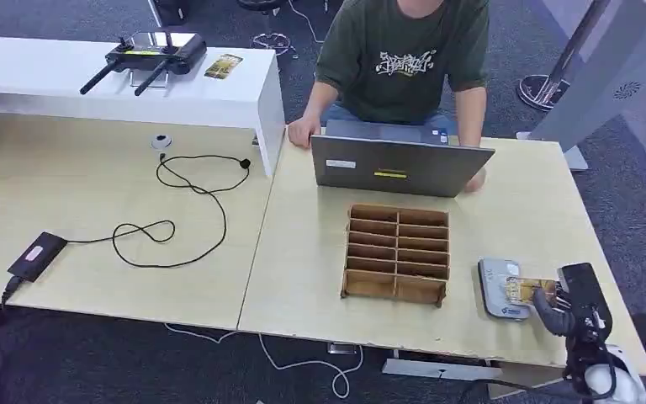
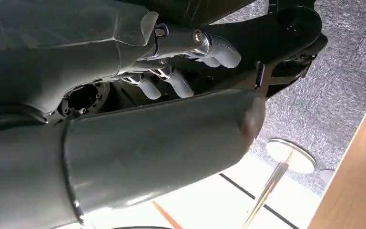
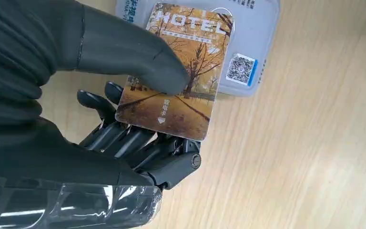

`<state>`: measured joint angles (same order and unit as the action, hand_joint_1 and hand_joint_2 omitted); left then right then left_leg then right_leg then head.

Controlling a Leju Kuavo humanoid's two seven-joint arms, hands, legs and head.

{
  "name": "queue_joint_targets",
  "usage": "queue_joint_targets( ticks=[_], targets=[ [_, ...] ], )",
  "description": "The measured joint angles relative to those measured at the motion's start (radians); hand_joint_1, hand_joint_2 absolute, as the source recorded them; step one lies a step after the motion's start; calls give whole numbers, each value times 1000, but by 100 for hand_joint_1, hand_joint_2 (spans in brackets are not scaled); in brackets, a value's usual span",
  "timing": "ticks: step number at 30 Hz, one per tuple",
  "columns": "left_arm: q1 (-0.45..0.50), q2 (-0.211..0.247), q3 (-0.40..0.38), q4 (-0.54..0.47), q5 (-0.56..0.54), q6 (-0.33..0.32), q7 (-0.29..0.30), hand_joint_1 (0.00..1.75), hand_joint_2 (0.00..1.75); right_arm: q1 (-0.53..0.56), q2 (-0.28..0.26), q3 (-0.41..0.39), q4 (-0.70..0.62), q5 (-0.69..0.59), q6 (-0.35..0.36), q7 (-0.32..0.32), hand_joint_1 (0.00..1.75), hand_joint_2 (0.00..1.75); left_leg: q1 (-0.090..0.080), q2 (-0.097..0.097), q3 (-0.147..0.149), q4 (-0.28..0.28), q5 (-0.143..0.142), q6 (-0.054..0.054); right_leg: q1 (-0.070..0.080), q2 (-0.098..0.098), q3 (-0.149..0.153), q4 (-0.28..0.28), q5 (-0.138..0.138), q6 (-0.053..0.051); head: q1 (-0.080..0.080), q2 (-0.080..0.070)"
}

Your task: Pass the card to the sensor for recognition and then transmit it.

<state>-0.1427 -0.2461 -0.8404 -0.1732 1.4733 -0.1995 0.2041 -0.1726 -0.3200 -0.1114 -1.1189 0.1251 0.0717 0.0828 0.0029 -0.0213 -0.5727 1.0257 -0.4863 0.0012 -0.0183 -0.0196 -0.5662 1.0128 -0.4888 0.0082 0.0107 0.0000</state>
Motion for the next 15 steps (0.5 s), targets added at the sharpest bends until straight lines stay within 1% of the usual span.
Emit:
queue_joint_targets(
  ticks=[6, 11, 15],
  targets=[
    [0, 0, 0, 0, -2, 0, 1, 0, 0, 0, 18, 2, 8, 8, 1, 16, 175, 175, 0, 0, 0, 0, 0, 0, 0, 0, 0, 0, 0, 0, 0, 0],
    [0, 1, -1, 0, -10, -4, 1, 0, 0, 0, 21, 2, 8, 23, 40, 51, 175, 175, 0, 1, 1, 0, 0, 0, 0, 1, 0, 0, 0, 0, 0, 0],
    [0, 3, -10, 0, -13, -12, 4, 0, 0, 3, 21, 2, 9, 37, 58, 62, 175, 175, 0, 1, 1, 0, 0, 0, 0, 1, 0, 0, 0, 0, 0, 0]
  ],
)
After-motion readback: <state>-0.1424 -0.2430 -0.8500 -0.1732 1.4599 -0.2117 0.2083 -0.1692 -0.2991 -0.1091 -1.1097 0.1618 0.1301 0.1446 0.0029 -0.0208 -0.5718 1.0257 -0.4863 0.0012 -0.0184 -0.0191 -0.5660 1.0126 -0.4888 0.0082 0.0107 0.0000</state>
